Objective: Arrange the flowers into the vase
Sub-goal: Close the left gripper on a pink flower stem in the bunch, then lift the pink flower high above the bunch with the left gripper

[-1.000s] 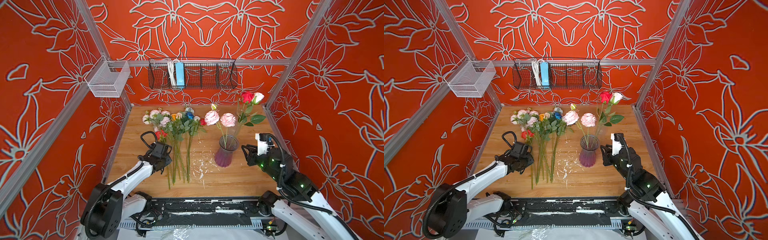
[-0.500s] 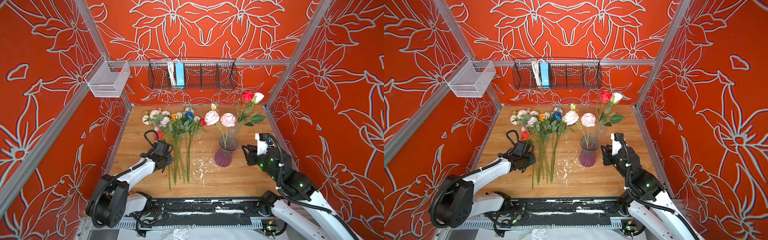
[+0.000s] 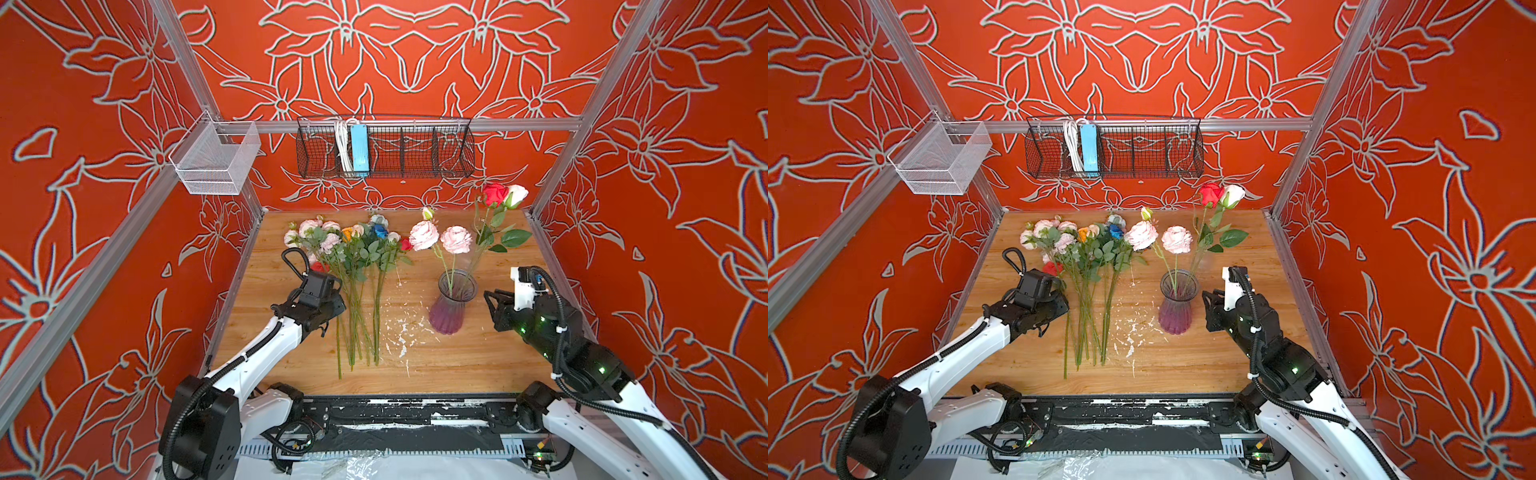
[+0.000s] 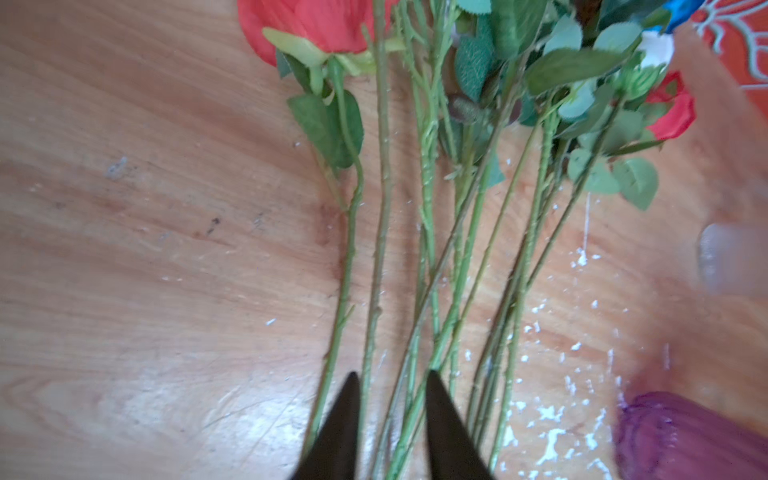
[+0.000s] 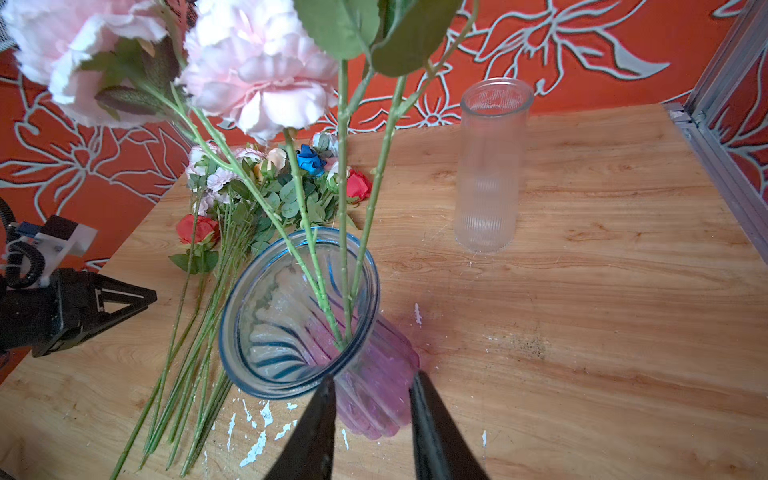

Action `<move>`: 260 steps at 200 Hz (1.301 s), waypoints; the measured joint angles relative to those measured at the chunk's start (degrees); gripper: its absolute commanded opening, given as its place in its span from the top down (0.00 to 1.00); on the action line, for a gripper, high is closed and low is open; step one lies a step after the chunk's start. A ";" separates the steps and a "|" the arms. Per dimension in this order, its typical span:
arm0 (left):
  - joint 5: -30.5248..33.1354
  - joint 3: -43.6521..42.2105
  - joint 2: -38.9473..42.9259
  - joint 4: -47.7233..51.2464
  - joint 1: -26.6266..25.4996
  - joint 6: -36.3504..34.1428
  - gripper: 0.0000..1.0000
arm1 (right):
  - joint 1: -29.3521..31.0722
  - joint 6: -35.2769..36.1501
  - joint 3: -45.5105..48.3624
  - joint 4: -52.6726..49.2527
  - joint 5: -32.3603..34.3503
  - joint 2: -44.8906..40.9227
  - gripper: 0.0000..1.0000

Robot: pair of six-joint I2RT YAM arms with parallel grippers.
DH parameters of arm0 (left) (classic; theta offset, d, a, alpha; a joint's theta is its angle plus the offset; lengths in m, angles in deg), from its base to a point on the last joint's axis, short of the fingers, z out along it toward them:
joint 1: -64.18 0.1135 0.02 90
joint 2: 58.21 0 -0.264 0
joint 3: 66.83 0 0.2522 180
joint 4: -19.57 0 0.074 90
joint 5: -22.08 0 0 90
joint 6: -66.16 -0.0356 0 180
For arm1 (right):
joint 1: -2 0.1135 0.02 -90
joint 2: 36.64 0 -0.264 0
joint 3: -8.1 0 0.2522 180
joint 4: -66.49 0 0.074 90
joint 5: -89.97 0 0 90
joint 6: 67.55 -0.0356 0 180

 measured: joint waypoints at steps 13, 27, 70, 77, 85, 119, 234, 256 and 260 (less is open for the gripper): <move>-0.31 0.85 -2.54 -0.02 0.00 -0.39 0.62 | 0.00 -0.22 0.00 0.04 0.00 0.28 0.65; -0.68 1.60 -6.23 -0.26 0.00 -0.87 0.63 | 0.00 -0.31 0.00 0.00 0.00 0.33 0.65; -1.77 2.93 -15.96 -0.46 0.00 -2.91 0.84 | 0.00 -0.35 0.00 -0.07 0.02 0.20 0.65; -1.97 3.23 -16.57 -0.39 0.00 -3.41 0.90 | 0.00 -0.35 0.00 -0.09 0.00 0.17 0.65; -2.14 3.65 -16.79 -0.15 0.00 -4.13 0.95 | 0.00 -0.37 0.00 -0.13 0.00 0.17 0.65; -2.36 5.46 -13.03 1.49 0.00 -5.88 1.00 | 0.00 -0.42 0.00 -0.07 0.02 0.15 0.65; -3.61 8.94 19.58 8.70 -0.17 -10.80 1.00 | 0.00 -0.46 -0.02 0.90 0.00 1.49 0.65; -3.54 8.46 23.63 5.46 -2.03 -12.70 1.00 | 0.00 -0.42 -0.39 0.85 0.00 1.40 0.65; -3.34 8.20 24.46 4.68 -2.80 -13.07 1.00 | 0.00 -0.42 -0.50 0.85 0.00 1.36 0.65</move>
